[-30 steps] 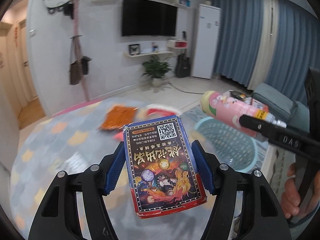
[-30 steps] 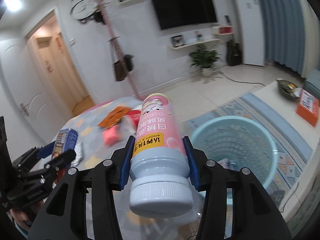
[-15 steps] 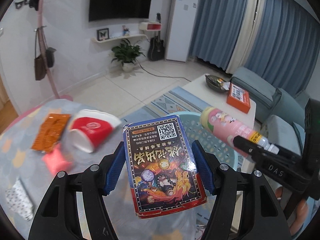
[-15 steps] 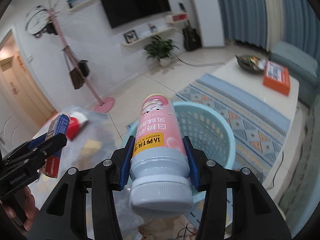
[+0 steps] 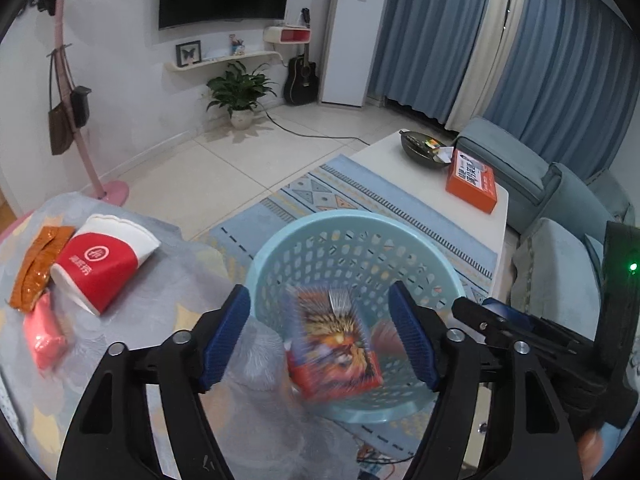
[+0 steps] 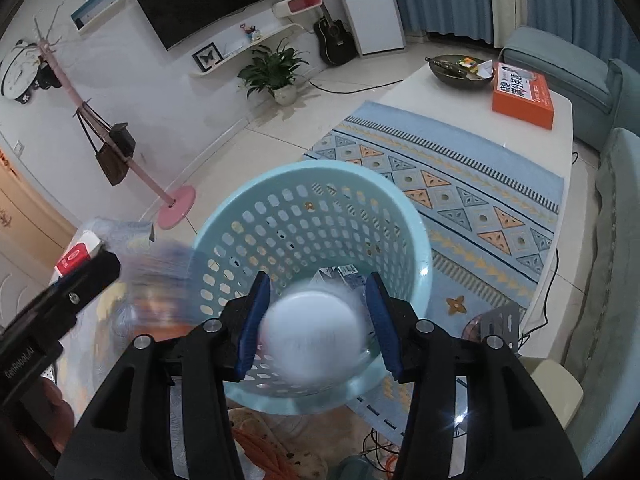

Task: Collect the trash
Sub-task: 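Carry the snack box and spray bottle over the basket and release both, then grasp the white dotted wrapper with the left tool while the right tool grasps the red paper cup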

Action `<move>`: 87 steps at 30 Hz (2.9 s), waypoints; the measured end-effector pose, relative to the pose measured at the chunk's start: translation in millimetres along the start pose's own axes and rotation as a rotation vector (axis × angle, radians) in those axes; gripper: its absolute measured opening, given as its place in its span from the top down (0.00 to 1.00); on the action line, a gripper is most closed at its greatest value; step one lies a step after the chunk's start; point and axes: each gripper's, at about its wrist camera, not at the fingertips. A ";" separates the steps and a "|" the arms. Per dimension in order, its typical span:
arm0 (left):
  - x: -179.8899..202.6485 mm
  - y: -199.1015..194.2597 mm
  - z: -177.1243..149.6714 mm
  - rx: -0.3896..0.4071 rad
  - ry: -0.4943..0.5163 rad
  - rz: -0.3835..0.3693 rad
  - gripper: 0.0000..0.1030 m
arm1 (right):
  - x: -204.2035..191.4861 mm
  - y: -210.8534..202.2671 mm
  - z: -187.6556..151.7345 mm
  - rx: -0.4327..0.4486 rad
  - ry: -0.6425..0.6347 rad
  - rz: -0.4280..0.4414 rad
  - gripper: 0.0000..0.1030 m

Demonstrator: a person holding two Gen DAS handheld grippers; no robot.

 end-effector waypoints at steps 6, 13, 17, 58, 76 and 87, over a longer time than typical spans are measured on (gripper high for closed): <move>-7.0 -15.3 -3.9 0.027 -0.044 -0.027 0.28 | -8.6 -15.7 0.9 0.021 -0.031 0.020 0.54; -27.6 -55.9 -15.6 0.075 -0.090 -0.002 0.28 | -46.6 -38.7 -3.1 0.062 -0.124 0.061 0.54; -45.0 -83.1 -26.4 0.104 -0.151 0.011 0.28 | -67.8 -50.9 -7.9 0.068 -0.151 0.115 0.54; -268.0 -190.7 -121.9 0.121 -0.550 0.387 0.29 | -247.8 -49.1 -49.9 0.047 -0.441 0.300 0.31; -248.0 -166.2 -117.0 0.107 -0.369 0.462 0.86 | -290.1 57.2 -6.7 -0.068 -0.286 0.205 0.19; -249.1 -168.1 -115.6 0.108 -0.387 0.449 0.86 | -308.7 85.4 -20.1 -0.090 -0.321 0.111 0.19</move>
Point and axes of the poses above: each gripper's, at about its wrist camera, not at the fingertips, and y roughly the way its jaws point, x to its right, z to its top, and after that the axes turned 8 degrees about x, right-handed
